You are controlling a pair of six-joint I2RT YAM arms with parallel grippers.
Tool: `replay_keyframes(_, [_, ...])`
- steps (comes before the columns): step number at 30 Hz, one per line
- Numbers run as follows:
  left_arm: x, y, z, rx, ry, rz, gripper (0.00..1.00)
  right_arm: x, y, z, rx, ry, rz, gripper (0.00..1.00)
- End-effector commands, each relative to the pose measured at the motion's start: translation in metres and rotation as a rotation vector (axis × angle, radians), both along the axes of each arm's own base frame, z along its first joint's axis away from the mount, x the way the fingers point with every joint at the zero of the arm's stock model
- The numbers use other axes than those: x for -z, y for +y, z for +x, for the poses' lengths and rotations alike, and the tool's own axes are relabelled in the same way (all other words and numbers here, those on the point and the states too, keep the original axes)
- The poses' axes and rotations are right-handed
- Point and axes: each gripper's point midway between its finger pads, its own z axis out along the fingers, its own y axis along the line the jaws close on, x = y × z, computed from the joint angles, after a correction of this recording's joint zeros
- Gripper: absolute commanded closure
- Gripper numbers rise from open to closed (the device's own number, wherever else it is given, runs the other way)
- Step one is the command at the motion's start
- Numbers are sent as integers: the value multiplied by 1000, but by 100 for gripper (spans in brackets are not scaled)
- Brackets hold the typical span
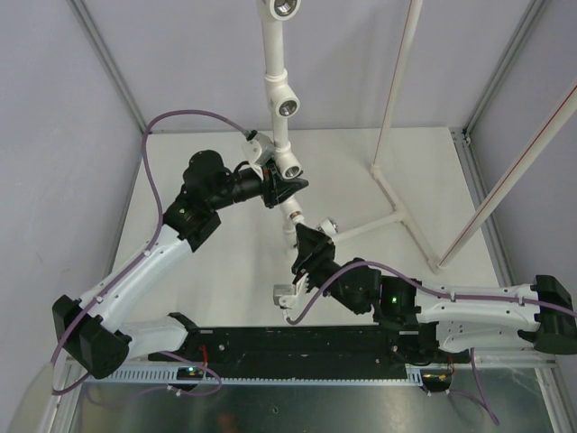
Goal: Install the water faucets
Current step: Screw the water faucet onto the adaptor.
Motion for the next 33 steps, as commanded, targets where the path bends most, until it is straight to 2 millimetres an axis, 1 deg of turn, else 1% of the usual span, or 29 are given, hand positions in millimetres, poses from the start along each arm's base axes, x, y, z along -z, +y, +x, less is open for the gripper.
replay_keyframes(1, [20,-9,-29,87,145,16,100,-27,-12,11,100,297,520,100])
replay_keyframes(9, [19,-8,-30,90,141,15,100,-44,-22,15,72,455,823,100])
replay_keyframes(17, [19,-8,-30,84,141,15,100,-47,-34,23,84,610,1127,100])
replay_keyframes(26, [18,-7,-31,83,135,14,100,-42,-54,33,85,787,1467,100])
replay_keyframes(33, [18,-7,-31,87,135,14,100,-33,-62,38,97,902,1633,100])
